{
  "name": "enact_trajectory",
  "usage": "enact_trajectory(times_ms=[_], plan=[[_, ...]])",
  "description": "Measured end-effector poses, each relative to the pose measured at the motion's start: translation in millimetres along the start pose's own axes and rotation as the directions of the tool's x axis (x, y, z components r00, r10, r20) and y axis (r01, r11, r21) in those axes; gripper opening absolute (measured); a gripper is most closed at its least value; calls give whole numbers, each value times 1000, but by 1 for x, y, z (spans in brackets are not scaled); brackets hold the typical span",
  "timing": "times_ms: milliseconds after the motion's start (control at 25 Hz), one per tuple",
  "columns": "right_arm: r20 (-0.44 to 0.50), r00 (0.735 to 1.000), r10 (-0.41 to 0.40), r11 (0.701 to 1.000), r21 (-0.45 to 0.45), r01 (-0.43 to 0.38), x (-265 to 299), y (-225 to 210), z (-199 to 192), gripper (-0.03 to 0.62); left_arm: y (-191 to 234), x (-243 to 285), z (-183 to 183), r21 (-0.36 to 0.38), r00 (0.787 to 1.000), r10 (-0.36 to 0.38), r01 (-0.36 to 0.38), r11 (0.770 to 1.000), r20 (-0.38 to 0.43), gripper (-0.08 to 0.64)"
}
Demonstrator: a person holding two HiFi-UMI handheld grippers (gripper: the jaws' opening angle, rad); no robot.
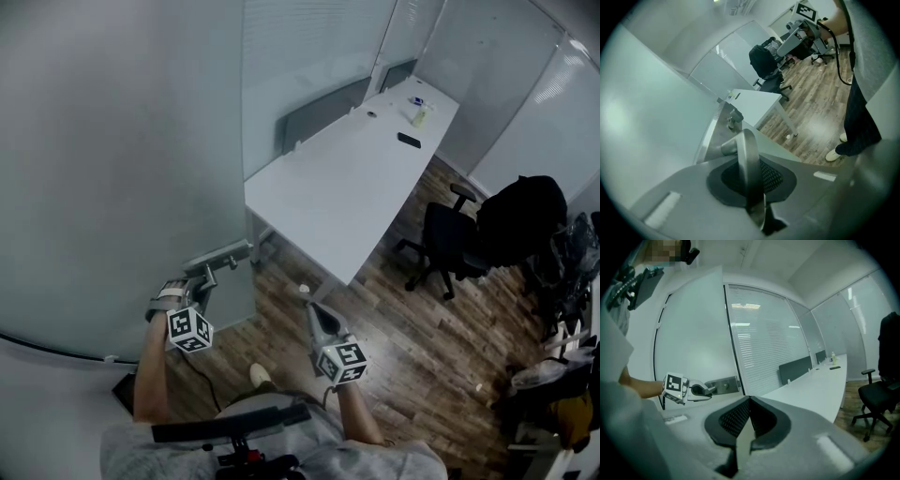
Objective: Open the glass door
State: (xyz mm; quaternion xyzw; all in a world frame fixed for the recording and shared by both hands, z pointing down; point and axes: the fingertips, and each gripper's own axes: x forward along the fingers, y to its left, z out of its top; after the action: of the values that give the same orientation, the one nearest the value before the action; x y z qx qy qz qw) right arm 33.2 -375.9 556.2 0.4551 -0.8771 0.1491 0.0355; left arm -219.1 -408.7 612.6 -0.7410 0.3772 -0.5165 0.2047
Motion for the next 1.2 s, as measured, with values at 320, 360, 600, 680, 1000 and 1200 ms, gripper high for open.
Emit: enact_trajectory(times_ms=[320, 360, 600, 680, 1000, 1200], plan=[[-5, 1000, -17, 1000, -3, 17, -38, 9, -13, 2, -23, -19, 9, 23, 999, -27, 26, 999, 31, 31], [-5, 1000, -20, 1000, -7, 20, -44, 11, -14, 2, -25, -21, 10, 25, 999, -29, 28, 999, 34, 31], [-2, 998, -70, 998, 4, 70, -94, 17, -33, 2, -46, -36, 20, 54, 998, -27, 24, 998, 56, 31], [-1, 996, -86, 996, 3, 86, -109, 18, -38, 2, -53, -40, 23, 60, 997, -30, 26, 998, 65, 31], [23, 991, -128, 992, 20, 128, -151, 30, -48, 2, -79, -59, 31, 97, 994, -49, 39, 995, 102, 31], [44, 989, -139, 990, 30, 138, -175, 37, -48, 2, -94, -73, 37, 118, 991, -64, 50, 992, 118, 31]])
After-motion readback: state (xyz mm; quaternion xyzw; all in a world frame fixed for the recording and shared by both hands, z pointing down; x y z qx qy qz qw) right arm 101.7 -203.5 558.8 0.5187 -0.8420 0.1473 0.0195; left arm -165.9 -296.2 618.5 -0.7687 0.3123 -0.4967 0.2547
